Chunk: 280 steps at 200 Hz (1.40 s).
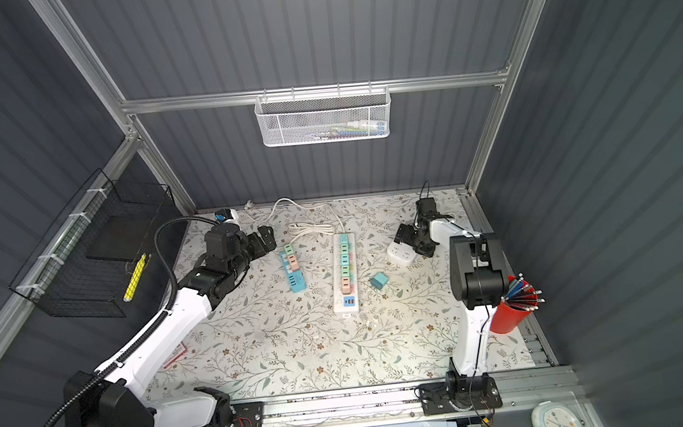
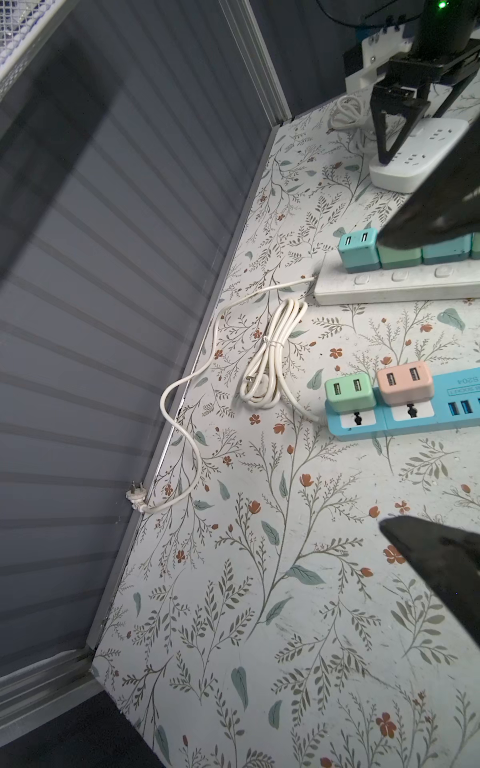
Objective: Insert the plug
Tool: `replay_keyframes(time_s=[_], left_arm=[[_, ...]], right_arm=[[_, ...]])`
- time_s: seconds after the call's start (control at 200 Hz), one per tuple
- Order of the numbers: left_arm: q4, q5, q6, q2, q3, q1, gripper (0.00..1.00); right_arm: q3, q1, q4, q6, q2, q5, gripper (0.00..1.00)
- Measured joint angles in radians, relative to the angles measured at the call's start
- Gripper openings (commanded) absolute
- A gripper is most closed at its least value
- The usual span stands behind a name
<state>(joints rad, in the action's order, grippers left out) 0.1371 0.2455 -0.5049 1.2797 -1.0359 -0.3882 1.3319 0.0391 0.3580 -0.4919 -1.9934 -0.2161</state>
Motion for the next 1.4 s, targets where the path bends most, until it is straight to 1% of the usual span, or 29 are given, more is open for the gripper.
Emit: replay_keyframes(time_s=[0.255, 0.375, 0.43, 0.505, 0.605, 0.73, 0.871, 0.966, 1.141, 1.251, 1.401], left_arm=[[0.000, -0.003, 0.000, 0.000, 0.000, 0.000, 1.00], [0.000, -0.002, 0.004, -0.001, 0.000, 0.000, 1.00], [0.000, -0.003, 0.004, -0.001, 0.000, 0.000, 1.00], [0.000, -0.003, 0.005, -0.001, 0.000, 0.000, 1.00], [0.000, -0.003, 0.005, -0.001, 0.000, 0.000, 1.00], [-0.002, -0.003, 0.005, -0.001, 0.000, 0.000, 1.00], [-0.003, -0.011, 0.005, 0.004, 0.000, 0.000, 1.00], [-0.003, -0.023, 0.005, 0.018, 0.000, 0.000, 1.00], [-0.003, -0.049, 0.016, 0.042, 0.000, 0.000, 1.00], [-0.003, -0.067, 0.026, 0.045, 0.000, 0.000, 0.99], [0.000, -0.085, 0.064, 0.065, -0.015, -0.018, 0.95]], right_arm=[[-0.085, 0.072, -0.074, -0.094, 0.060, -0.073, 0.95], [-0.094, 0.103, -0.082, -0.106, 0.100, -0.087, 0.96], [-0.089, 0.103, -0.067, -0.097, 0.127, -0.071, 0.96], [-0.038, 0.096, -0.021, -0.064, 0.142, -0.038, 0.96], [0.069, 0.087, 0.034, -0.008, 0.114, 0.005, 0.96], [0.203, 0.080, 0.085, 0.058, 0.027, 0.045, 0.96], [0.267, 0.081, 0.126, 0.097, -0.072, 0.046, 0.95], [0.252, 0.082, 0.140, 0.105, -0.097, 0.031, 0.95], [0.203, 0.087, 0.120, 0.100, -0.085, -0.021, 0.95], [0.138, 0.096, 0.090, 0.079, -0.051, -0.068, 0.95], [0.048, 0.103, 0.036, 0.040, 0.023, -0.134, 0.95]])
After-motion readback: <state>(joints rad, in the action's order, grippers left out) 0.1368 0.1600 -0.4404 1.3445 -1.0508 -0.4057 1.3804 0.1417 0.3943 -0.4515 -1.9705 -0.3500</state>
